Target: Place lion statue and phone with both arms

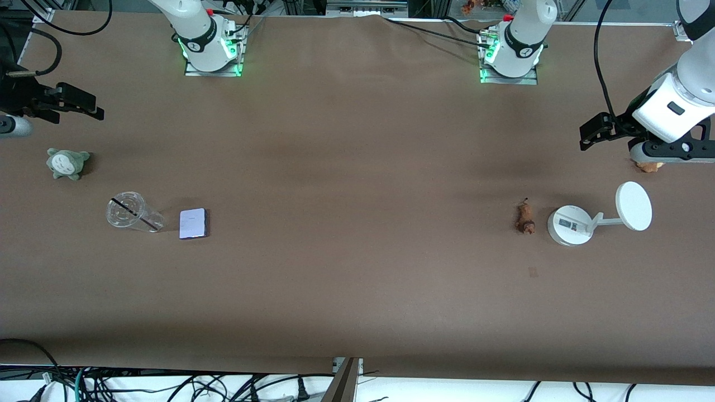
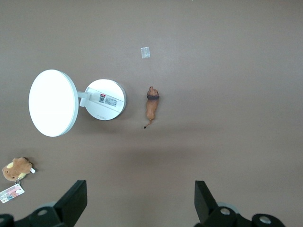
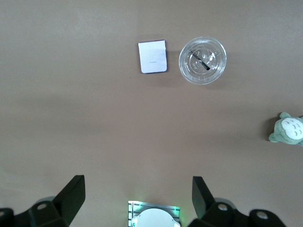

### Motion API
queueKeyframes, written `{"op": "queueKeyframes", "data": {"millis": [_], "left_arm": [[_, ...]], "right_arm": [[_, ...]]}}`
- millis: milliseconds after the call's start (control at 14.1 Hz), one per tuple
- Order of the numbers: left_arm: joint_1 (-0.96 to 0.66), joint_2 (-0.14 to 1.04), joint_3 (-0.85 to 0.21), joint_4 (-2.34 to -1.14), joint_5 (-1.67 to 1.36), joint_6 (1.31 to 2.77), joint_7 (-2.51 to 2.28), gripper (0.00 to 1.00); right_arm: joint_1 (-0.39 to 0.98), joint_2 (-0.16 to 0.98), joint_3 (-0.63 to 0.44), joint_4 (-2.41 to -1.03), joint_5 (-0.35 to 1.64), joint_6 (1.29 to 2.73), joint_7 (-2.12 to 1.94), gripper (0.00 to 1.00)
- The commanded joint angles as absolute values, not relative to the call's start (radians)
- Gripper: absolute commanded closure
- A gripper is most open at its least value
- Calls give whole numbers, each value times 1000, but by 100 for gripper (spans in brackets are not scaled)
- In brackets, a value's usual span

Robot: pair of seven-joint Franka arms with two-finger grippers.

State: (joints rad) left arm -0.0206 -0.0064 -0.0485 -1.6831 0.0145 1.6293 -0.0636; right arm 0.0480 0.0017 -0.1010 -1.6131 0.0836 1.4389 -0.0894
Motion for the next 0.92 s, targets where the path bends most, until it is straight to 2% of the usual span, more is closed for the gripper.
{"op": "queueKeyframes", "data": {"millis": [0,427,640,854], "left_arm": [[-26,-12,-43,-1672,-8,1609,-66,0],[-26,-12,-41,-1672,-8,1608,-66,0],[-25,-12,-41,-1672,-8,1608,-66,0],[-26,-12,-41,-1672,-8,1608,-66,0]], "right_arm": [[34,27,-80,-1579,72,1390,-86,0],[41,48,-77,-1551,58,1387,-84,0],[109,70,-75,-1502,-40,1391,-86,0],[124,78,-75,-1499,-43,1391,-80,0]]}}
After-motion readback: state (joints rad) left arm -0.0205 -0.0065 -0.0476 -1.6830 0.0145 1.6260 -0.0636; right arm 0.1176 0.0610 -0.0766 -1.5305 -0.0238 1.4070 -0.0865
